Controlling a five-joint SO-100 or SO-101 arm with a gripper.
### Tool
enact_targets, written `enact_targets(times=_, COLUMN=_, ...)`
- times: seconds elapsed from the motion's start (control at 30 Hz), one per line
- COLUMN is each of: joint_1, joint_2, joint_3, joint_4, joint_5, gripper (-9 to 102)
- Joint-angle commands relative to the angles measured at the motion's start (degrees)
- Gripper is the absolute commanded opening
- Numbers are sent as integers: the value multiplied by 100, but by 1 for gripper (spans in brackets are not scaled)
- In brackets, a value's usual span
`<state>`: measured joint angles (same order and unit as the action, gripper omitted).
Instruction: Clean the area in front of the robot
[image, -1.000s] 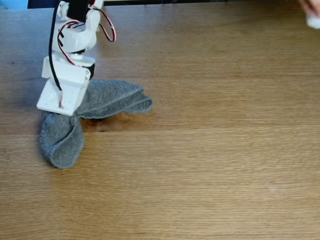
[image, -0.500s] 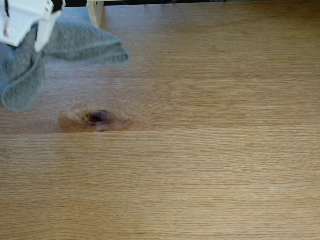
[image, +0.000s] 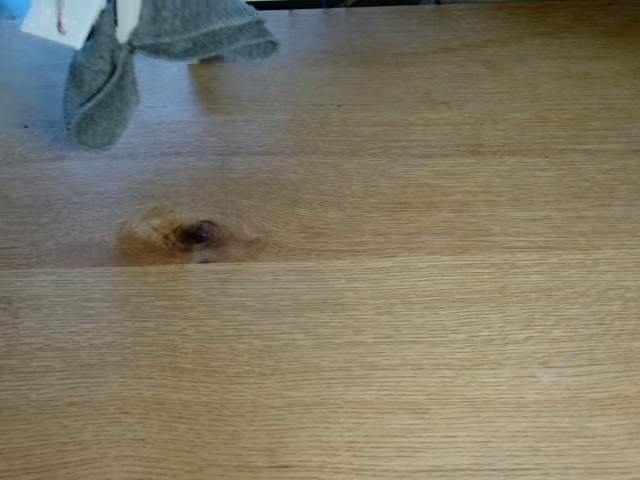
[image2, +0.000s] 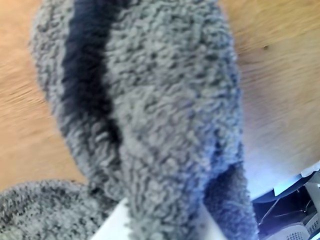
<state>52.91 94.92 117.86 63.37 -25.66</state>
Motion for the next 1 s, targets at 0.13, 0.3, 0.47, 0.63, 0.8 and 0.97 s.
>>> enact_targets(times=0.13, joint_1=-439, joint_2=861, joint_3=2628, joint_4=-2997, joint_5=-123, gripper=0)
enact_targets(times=0.3, joint_1=-527, joint_2=861, joint_3=2927, joint_4=-3234, joint_5=-105, gripper=0)
enact_targets(times=0.47, joint_1=-422, joint_2=615, joint_3=2927, joint_4=-3718, joint_5=-237, gripper=20)
enact_targets(times=0.63, joint_1=-255, joint_2=475, joint_3=2927, joint_4=-4087, joint_5=-149, gripper=40)
enact_targets(times=0.8, joint_1=-729, joint_2=958, joint_3=2927, joint_4=-4017, joint_5=105, gripper=33)
enact_targets(times=0.97, joint_1=-2197, joint_2=1969, joint_3=2927, joint_4=-3595, joint_5=615, gripper=11)
